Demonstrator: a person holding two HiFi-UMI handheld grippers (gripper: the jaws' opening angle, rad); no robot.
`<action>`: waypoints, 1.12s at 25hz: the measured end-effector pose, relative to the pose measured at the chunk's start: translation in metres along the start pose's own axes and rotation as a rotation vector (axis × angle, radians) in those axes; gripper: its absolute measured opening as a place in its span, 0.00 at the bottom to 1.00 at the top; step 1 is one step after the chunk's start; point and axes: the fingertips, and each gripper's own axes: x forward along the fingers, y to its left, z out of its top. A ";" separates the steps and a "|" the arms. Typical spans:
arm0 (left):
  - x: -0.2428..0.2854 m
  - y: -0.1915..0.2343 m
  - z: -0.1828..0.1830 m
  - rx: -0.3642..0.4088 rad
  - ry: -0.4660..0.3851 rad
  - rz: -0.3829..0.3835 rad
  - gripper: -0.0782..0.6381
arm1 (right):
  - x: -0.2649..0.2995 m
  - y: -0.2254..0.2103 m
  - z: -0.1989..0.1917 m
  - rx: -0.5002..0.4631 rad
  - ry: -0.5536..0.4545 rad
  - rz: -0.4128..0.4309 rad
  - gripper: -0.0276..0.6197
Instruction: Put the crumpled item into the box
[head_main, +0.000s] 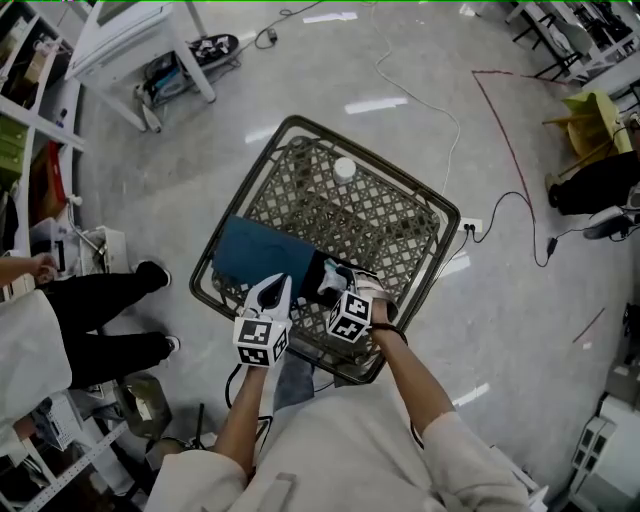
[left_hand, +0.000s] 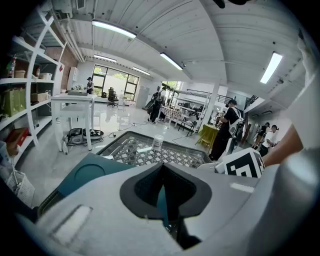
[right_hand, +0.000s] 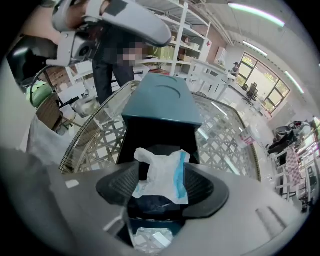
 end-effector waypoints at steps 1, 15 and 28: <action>0.000 -0.002 0.000 0.002 0.000 -0.003 0.12 | -0.004 -0.002 0.000 0.005 -0.010 -0.010 0.46; -0.003 -0.037 -0.001 0.018 -0.011 -0.021 0.12 | -0.069 -0.013 -0.016 0.393 -0.214 -0.116 0.34; -0.006 -0.049 -0.003 0.024 -0.014 -0.028 0.12 | -0.107 -0.052 -0.065 0.945 -0.377 -0.269 0.07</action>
